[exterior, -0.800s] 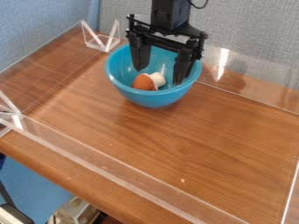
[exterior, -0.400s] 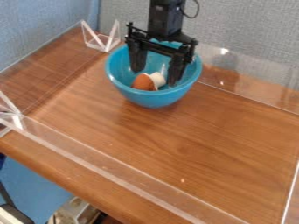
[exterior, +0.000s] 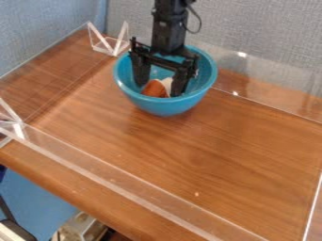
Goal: Remove the mushroom from inside the blue bowl and put it on the table
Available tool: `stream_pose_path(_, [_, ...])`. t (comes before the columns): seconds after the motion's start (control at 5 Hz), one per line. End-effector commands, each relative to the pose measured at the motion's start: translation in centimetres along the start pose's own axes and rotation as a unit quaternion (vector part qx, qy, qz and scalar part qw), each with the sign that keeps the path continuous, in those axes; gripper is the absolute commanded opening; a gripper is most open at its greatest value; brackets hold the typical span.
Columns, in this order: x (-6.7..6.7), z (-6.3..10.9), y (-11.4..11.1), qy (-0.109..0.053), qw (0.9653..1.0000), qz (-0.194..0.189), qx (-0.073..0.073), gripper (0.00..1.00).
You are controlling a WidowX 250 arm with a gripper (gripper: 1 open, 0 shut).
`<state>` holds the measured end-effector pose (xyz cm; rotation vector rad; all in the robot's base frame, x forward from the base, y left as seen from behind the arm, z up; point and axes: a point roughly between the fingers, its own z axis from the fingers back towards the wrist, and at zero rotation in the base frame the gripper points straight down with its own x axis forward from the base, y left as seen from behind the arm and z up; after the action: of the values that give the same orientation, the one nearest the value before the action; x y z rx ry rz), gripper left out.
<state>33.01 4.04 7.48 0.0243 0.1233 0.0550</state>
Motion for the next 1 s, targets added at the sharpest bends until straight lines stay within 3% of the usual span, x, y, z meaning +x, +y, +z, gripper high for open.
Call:
stream_pose_path(0.0, [0.6,0.8,0.6,-0.024,0.9985,0.05,-0.002,0.0])
stream_pose_path(0.2, [0.4,1.1,0.6,-0.027,0.9953,0.093,-0.007,0.0])
stream_pose_path(0.6, [-0.1,0.8,0.3,-0.035,0.9973,0.064,-0.005,0.0])
stream_pose_path(0.8, [-0.9,2.1,0.7,-0.041,0.9976,0.056,-0.004,0.0])
